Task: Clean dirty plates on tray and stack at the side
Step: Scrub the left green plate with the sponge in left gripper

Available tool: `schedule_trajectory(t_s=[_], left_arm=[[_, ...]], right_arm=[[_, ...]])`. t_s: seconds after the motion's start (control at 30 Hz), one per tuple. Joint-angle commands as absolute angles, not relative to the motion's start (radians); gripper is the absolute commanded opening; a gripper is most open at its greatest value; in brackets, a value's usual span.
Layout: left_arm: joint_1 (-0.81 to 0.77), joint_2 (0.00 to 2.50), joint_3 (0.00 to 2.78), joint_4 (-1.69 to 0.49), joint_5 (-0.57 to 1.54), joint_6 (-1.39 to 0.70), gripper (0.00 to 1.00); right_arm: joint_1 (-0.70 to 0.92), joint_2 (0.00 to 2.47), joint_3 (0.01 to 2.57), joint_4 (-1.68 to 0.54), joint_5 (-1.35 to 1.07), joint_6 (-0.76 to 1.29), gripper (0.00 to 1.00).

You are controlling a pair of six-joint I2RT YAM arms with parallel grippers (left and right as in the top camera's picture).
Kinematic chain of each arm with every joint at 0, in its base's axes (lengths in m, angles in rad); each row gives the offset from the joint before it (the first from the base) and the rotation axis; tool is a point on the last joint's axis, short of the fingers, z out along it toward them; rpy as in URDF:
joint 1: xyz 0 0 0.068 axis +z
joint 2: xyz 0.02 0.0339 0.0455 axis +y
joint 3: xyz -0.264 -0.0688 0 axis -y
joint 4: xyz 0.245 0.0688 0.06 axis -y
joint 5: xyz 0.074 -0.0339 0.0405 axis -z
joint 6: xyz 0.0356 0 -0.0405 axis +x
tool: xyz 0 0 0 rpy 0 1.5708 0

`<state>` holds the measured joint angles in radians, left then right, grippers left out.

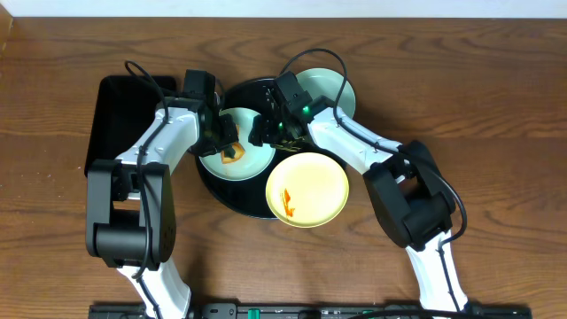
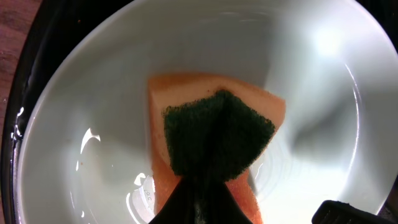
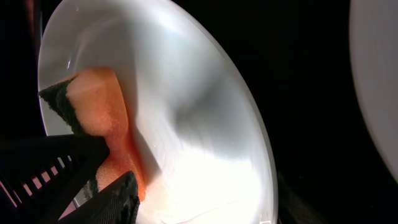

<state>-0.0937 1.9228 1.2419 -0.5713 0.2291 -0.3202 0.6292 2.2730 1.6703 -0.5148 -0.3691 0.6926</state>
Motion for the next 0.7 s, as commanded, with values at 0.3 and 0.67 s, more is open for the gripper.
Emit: schedule_trajectory(t_s=[0.3,0.67], left_arm=[[-0.091,1.942,1.232,-0.583,0.197,-0.311,0.07],[-0.091,1.942,1.23,-0.576,0.197,-0.311,0.07]], right_arm=[[0.635,2.361,1.615,-0.53,-0.345,0.701,0.53],[0.636,2.396,1.615,-0.527,-0.373,0.707,0.31]])
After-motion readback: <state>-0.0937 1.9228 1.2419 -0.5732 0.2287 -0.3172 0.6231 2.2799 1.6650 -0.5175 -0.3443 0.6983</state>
